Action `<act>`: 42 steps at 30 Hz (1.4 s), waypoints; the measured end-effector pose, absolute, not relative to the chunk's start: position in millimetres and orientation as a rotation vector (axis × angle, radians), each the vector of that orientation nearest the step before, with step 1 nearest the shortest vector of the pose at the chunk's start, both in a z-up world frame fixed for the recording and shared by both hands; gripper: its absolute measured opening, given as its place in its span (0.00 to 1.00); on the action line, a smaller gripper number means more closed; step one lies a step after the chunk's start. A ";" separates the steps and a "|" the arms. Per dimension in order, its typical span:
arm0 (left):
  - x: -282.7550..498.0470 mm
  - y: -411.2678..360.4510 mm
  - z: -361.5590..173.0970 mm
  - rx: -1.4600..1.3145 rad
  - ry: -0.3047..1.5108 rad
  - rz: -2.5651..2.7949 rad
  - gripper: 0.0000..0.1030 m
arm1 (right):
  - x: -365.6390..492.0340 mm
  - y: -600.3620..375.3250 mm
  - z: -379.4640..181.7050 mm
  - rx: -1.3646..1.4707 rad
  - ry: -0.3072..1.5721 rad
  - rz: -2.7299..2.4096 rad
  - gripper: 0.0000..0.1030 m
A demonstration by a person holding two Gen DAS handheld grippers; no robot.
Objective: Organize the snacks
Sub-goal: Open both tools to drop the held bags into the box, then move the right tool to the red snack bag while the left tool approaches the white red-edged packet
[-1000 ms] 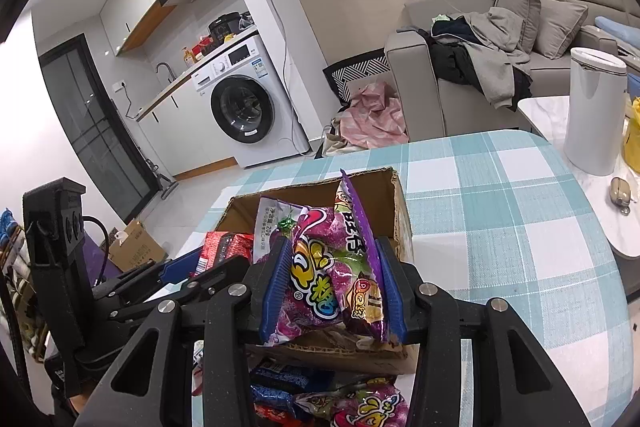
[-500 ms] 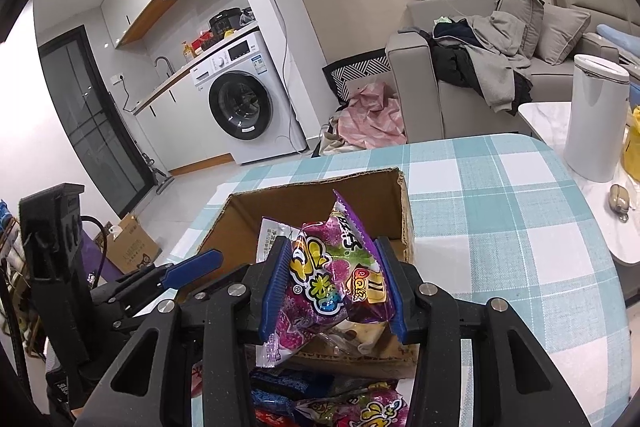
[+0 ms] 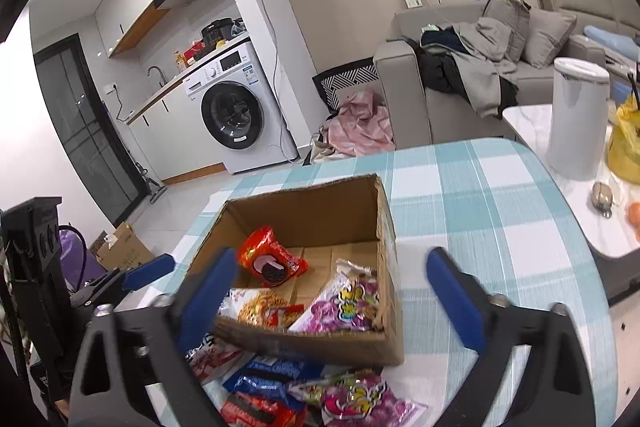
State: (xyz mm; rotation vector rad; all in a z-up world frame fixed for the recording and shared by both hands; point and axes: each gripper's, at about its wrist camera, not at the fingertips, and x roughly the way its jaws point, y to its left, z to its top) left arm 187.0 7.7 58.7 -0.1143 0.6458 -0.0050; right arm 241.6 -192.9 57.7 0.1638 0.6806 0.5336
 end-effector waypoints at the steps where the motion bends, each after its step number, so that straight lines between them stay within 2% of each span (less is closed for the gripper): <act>1: 181.7 9.0 59.6 -0.111 0.642 0.000 0.96 | 240.4 -194.8 57.3 0.165 0.691 0.534 0.98; 2: 176.8 9.6 60.9 -0.111 0.638 0.006 0.99 | 239.1 -196.2 57.0 0.164 0.699 0.534 1.00; 19: 103.1 22.4 53.3 -0.135 0.642 0.034 0.99 | 187.5 -207.5 34.9 0.088 0.773 0.566 1.00; 42: 54.3 30.0 13.4 -0.158 0.709 0.065 0.99 | 149.7 -205.9 -8.2 -0.005 0.864 0.597 1.00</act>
